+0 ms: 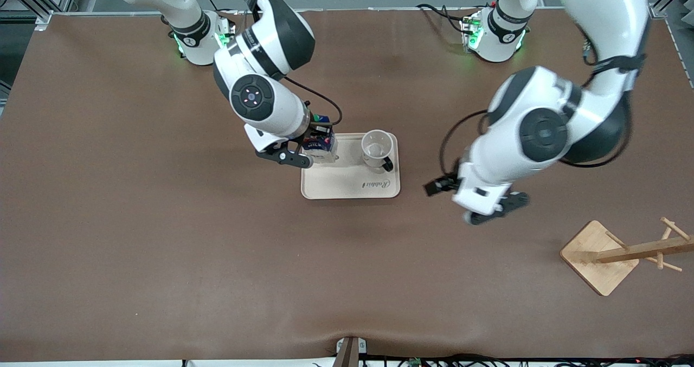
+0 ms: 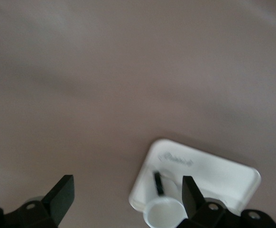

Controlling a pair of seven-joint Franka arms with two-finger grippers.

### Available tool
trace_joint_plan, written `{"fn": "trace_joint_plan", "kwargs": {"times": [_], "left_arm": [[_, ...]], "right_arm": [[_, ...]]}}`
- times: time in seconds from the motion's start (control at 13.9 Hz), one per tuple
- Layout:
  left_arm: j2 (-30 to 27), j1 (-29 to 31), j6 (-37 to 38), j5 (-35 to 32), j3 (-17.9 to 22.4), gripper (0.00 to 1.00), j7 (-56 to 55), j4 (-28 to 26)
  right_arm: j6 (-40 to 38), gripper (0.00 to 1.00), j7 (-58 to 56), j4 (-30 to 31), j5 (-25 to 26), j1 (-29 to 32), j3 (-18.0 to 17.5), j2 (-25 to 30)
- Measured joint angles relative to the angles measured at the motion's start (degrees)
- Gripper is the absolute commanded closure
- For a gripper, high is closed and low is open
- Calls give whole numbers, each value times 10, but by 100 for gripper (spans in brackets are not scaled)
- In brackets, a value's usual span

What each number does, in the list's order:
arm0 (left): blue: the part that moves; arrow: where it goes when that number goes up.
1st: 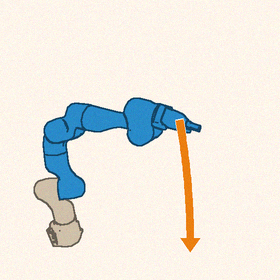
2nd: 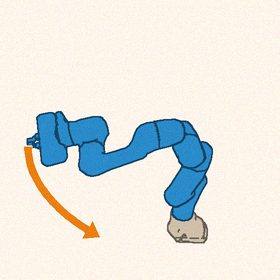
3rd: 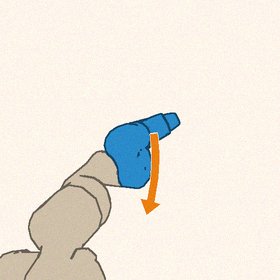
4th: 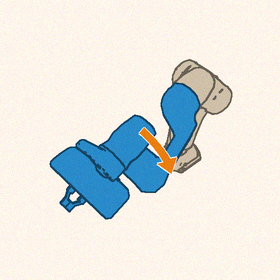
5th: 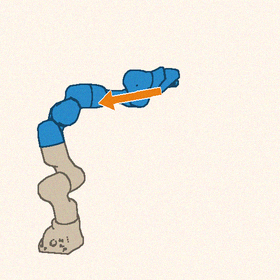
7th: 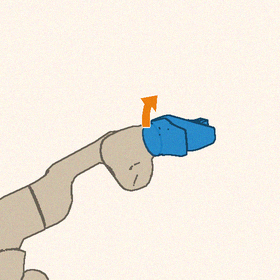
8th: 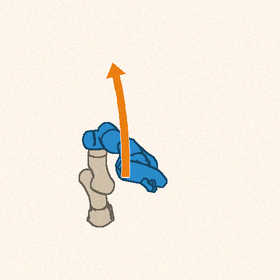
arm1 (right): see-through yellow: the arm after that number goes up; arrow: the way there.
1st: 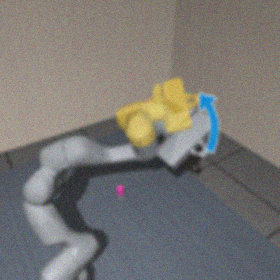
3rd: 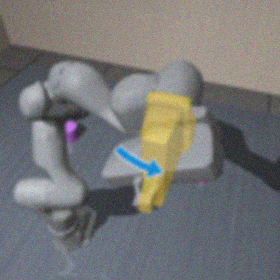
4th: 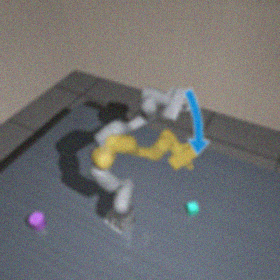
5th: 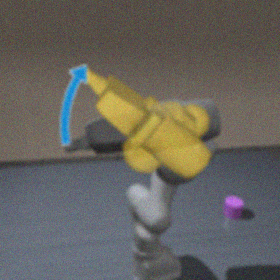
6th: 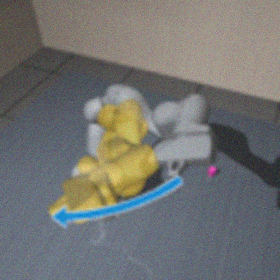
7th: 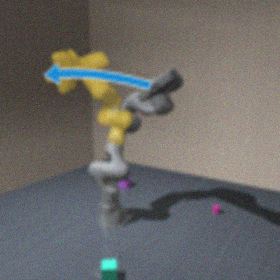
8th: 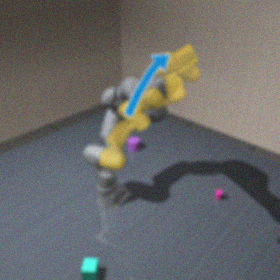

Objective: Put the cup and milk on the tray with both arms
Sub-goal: 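Carry the mug and the milk carton toward the white tray, then lower the mug and milk onto the tray and open both grippers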

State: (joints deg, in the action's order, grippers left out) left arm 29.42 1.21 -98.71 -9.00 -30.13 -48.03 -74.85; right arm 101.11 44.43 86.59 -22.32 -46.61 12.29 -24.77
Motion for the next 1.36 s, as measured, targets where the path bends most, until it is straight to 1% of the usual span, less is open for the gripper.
{"fn": "trace_joint_plan", "kwargs": {"times": [0.14, 0.29, 0.5, 0.57, 0.65, 0.79, 0.86, 0.93, 1.01, 1.15, 1.22, 1.36], "left_arm": [[-20, 36, 15, -36, 0, 0, 33, 0], [-39, 58, 39, -71, 1, 0, 78, 0], [-75, 78, 70, -84, 0, 0, 146, 0], [-86, 87, 81, -84, 1, 0, 158, -1], [-96, 97, 88, -84, 1, 0, 167, -1], [-117, 106, 91, -84, 11, 0, 180, -2], [-130, 100, 93, -84, 28, 0, 195, -4], [-143, 84, 96, -83, 54, 0, 213, -8], [-156, 58, 99, -75, 91, 0, 231, -11], [-185, 17, 104, -31, 159, 0, 269, -29], [-201, 11, 105, -16, 179, 0, 281, -43], [-236, 6, 105, 0, 205, 0, 295, -75]], "right_arm": [[16, 100, 0, 0, 3, -6, 1, -7], [20, 100, 0, 0, 16, -15, 1, -20], [22, 100, 1, 1, 38, -23, 1, -40], [22, 31, 1, 1, 39, -23, 1, -42], [22, 0, 1, 2, 41, -23, 2, -43], [24, 0, 1, 2, 41, -25, 2, -45], [25, 0, 1, 2, 41, -27, 2, -46], [25, 0, 1, 2, 41, -28, 2, -46], [25, 0, 1, 0, 41, -28, 3, -45], [9, 0, 1, -20, 44, -27, 15, -40], [-9, 0, 1, -42, 44, -23, 28, -36], [-46, 0, -2, -85, 46, -4, 53, -24]]}}
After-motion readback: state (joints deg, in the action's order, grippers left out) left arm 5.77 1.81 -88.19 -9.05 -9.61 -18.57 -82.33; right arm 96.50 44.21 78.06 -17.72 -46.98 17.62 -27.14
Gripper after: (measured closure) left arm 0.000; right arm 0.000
